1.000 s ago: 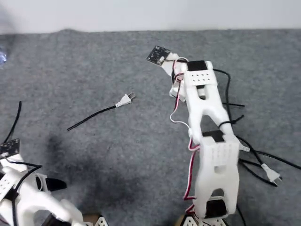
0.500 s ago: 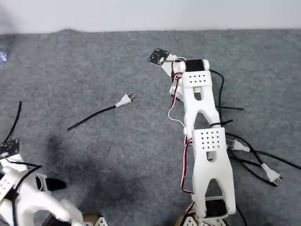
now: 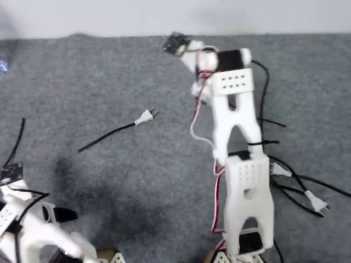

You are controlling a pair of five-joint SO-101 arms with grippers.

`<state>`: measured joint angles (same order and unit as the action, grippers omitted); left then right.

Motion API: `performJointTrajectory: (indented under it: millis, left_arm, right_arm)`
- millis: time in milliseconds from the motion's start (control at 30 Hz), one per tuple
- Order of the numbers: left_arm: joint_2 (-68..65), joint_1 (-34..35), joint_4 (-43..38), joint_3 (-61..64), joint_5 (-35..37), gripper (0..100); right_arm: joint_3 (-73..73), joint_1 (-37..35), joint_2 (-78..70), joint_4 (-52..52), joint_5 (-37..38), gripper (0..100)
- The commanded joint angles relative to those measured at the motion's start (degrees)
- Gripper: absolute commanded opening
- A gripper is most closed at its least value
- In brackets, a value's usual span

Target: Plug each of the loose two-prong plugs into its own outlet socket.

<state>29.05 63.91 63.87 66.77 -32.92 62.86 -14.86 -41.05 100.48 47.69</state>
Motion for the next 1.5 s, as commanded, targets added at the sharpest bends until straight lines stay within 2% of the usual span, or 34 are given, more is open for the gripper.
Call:
performJointTrajectory:
  millis: [0,233,467,767,1167,1367,1467]
  left_arm:
    - [0.35,-0.44,-0.79,0.04,0.53,36]
    - [0.35,-0.44,-0.79,0.04,0.53,36]
    - [0.35,-0.35,-0.79,0.04,0.53,36]
    - [0.35,-0.18,-0.79,0.04,0.53,36]
    - [0.35,-0.09,-0.79,0.75,0.53,36]
    - [0.35,-0.09,-0.79,0.75,0.53,36]
    - [0.35,-0.09,-0.79,0.75,0.53,36]
  right_arm:
    - [-14.42,-4.79,16.92,2.77,-0.44,0.8]
    - [-36.48,-9.89,32.48,2.68,-7.65,0.8]
    - [-57.67,-15.78,40.22,-0.84,-8.88,0.9]
    - [-84.66,-24.75,44.0,-22.11,-5.89,0.9]
    - [-90.81,-26.86,42.95,-33.89,-3.08,0.9]
    - [-90.64,-33.63,35.56,-36.26,-2.81,0.9]
    - [-90.2,-34.42,32.75,-38.37,-2.99,0.9]
